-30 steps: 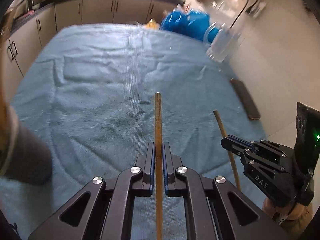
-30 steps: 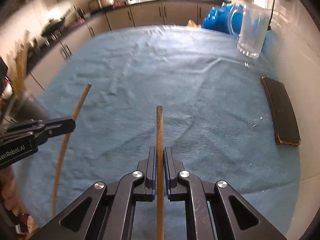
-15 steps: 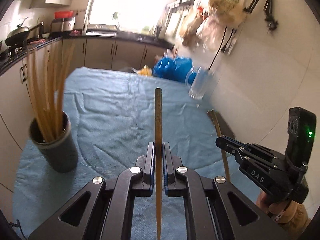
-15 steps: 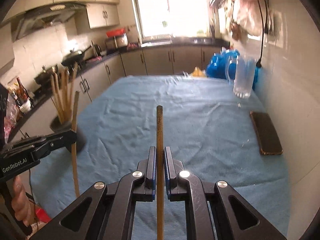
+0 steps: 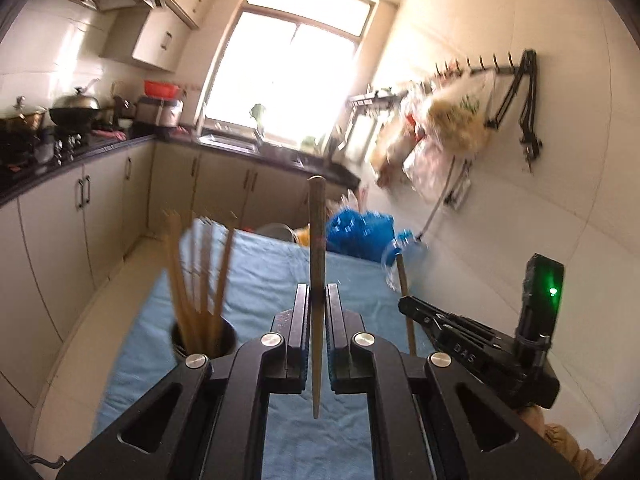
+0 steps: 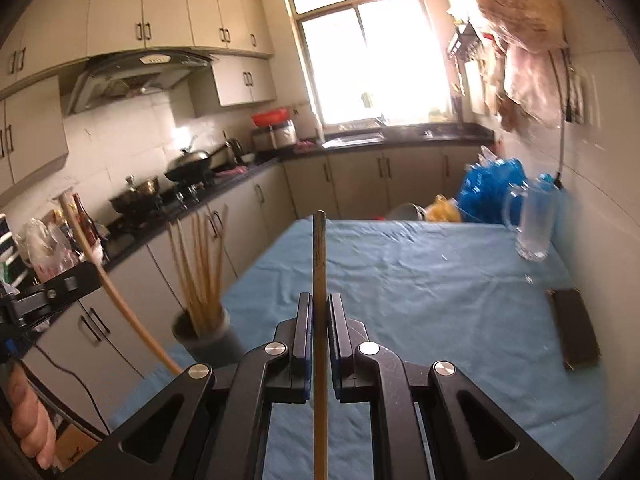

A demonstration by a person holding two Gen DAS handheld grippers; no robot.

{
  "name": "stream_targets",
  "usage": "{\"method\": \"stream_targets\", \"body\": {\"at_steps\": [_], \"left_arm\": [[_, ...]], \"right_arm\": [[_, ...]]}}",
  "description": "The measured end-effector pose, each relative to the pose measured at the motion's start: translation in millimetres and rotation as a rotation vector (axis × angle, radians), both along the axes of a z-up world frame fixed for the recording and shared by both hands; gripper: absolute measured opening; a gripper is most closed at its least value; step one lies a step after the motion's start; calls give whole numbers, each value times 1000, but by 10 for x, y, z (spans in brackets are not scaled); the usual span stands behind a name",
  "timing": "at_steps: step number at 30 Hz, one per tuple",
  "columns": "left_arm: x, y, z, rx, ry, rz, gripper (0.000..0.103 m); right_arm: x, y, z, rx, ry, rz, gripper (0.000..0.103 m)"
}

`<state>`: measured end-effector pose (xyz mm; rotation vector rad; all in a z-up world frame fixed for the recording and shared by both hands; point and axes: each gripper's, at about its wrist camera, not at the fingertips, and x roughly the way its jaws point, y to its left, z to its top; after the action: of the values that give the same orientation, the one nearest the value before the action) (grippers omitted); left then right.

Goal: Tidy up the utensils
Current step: 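Lift both held chopsticks and lower them into the black utensil cup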

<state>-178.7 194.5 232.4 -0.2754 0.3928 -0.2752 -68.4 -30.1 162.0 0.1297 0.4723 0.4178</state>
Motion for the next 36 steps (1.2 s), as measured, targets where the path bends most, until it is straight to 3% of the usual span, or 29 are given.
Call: {"method": "stream_targets", "body": {"at_steps": [10, 14, 20, 26, 36], "left_arm": [[211, 712, 281, -2, -43, 133, 6], [432, 877, 253, 25, -33, 170, 6], [858, 975, 87, 35, 38, 150, 6], [1138, 1050, -191, 6, 119, 127, 6], [1296, 982, -538, 11, 189, 106, 6]], "right_arm": [[459, 753, 369, 168, -67, 69, 8], [639, 1098, 438, 210, -87, 84, 8], [916, 1389, 407, 260, -107, 67, 8], [1132, 1492, 220, 259, -128, 12, 8], [1135, 1584, -157, 137, -128, -7, 8]]}}
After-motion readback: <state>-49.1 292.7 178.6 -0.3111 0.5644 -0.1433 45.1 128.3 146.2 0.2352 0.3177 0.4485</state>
